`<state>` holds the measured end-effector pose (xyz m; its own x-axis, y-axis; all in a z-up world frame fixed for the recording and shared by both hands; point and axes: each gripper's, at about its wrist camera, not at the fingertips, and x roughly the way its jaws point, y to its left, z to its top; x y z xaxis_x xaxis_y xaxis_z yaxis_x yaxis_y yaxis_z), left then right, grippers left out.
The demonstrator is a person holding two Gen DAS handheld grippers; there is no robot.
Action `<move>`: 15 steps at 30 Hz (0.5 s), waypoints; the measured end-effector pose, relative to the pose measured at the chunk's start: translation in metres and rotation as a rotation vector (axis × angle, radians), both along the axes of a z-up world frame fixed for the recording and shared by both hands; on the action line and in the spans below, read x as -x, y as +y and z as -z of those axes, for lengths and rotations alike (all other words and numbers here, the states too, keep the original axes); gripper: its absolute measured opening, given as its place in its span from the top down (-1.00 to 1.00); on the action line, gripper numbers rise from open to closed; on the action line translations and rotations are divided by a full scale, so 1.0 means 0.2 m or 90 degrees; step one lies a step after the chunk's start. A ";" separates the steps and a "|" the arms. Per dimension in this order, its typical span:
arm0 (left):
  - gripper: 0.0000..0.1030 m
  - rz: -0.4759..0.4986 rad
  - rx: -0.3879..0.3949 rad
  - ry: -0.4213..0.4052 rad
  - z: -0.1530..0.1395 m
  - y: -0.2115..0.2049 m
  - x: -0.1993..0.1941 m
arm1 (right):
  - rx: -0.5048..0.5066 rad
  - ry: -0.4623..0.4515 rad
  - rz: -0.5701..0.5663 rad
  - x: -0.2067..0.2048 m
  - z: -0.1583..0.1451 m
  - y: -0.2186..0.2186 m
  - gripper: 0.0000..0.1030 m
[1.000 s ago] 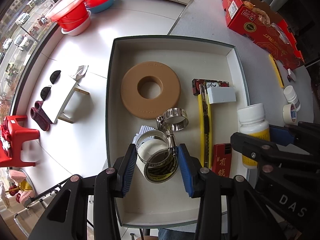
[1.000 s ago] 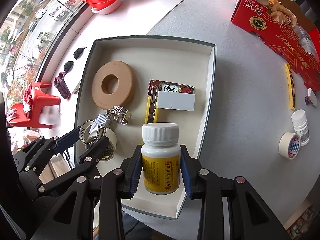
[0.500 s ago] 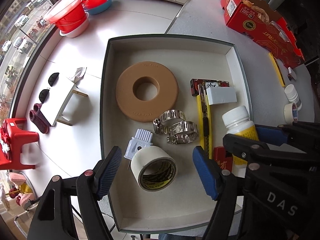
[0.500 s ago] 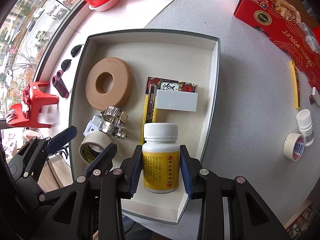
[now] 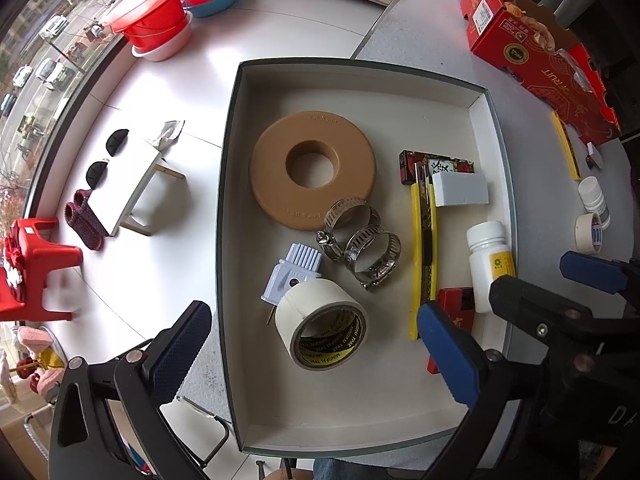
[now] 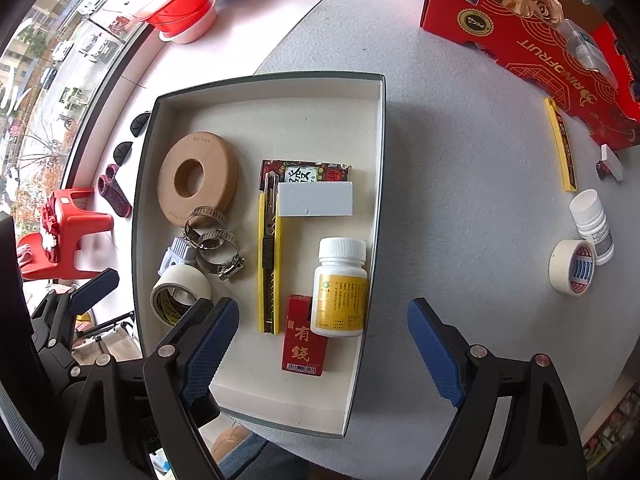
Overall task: Organize rigid objects
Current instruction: 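Withdraw both tools from the tray toward the tape roll and large pill bottle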
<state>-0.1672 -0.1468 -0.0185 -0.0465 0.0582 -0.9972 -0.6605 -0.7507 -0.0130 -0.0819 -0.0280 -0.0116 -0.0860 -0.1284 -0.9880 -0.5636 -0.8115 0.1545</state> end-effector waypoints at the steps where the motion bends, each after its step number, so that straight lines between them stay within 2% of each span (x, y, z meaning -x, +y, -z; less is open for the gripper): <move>1: -0.99 0.003 0.004 0.001 0.00 0.00 -0.01 | 0.002 -0.002 0.005 -0.02 0.00 0.01 -0.69; 15: -0.99 0.049 0.016 0.021 -0.06 0.06 -0.10 | 0.021 0.008 0.064 -0.22 -0.06 0.05 -0.69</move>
